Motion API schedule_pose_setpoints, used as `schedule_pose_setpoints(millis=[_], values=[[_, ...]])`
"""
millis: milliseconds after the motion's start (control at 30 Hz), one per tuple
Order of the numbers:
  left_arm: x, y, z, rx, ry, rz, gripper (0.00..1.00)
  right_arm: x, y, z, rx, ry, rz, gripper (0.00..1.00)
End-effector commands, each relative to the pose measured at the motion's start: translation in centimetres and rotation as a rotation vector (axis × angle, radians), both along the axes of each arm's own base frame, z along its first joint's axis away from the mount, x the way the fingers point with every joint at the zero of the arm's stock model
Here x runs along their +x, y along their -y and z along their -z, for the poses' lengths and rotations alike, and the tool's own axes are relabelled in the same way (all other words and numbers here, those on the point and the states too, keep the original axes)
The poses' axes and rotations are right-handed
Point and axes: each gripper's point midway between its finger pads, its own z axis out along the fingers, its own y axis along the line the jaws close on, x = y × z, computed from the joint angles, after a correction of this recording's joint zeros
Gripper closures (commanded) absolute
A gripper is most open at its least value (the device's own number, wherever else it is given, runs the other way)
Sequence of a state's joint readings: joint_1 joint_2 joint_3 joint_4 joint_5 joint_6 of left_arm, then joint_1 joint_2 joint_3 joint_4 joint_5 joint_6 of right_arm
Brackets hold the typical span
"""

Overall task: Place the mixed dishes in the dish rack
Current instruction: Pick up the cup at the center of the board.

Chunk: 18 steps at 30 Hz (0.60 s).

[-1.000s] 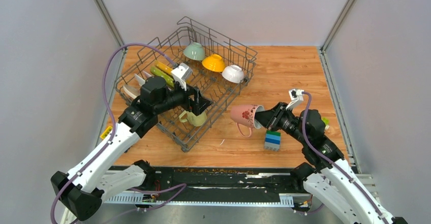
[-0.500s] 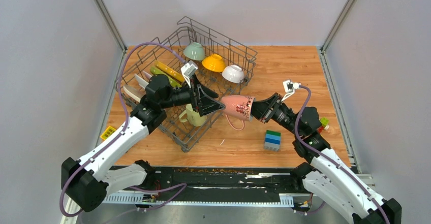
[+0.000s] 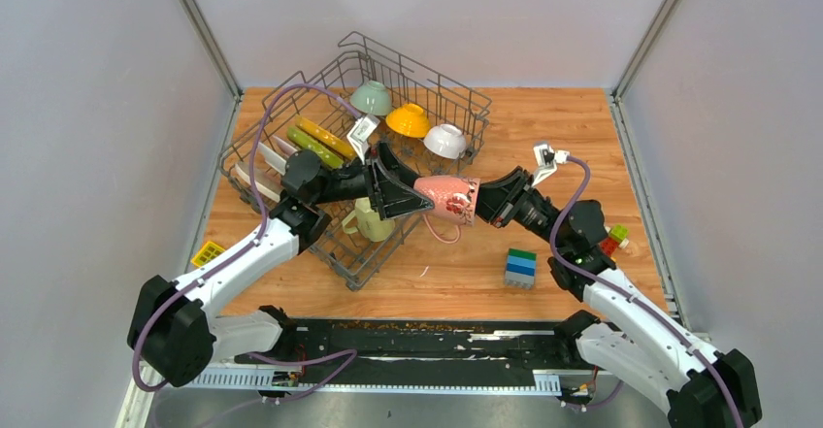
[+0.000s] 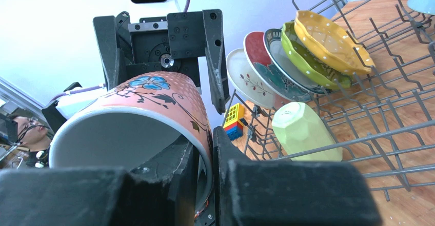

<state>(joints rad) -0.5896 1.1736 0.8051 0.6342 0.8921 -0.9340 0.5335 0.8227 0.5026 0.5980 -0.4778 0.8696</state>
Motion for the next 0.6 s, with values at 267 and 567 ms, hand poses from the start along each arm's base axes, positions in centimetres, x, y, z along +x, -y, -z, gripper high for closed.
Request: schedule_pose_setpoints(millis=[267,567], values=[[-0.5,0.2,-2.3,-0.071,0.047,0.033,0.08,-0.9,-0.3,-3.4,0.095,0.167,-0.047,1.00],[-0.5,0.4,-1.5,-0.046,0.045,0.046,0.02,-0.4,0.1,-3.7,0.116,0.164,-0.012,1.00]])
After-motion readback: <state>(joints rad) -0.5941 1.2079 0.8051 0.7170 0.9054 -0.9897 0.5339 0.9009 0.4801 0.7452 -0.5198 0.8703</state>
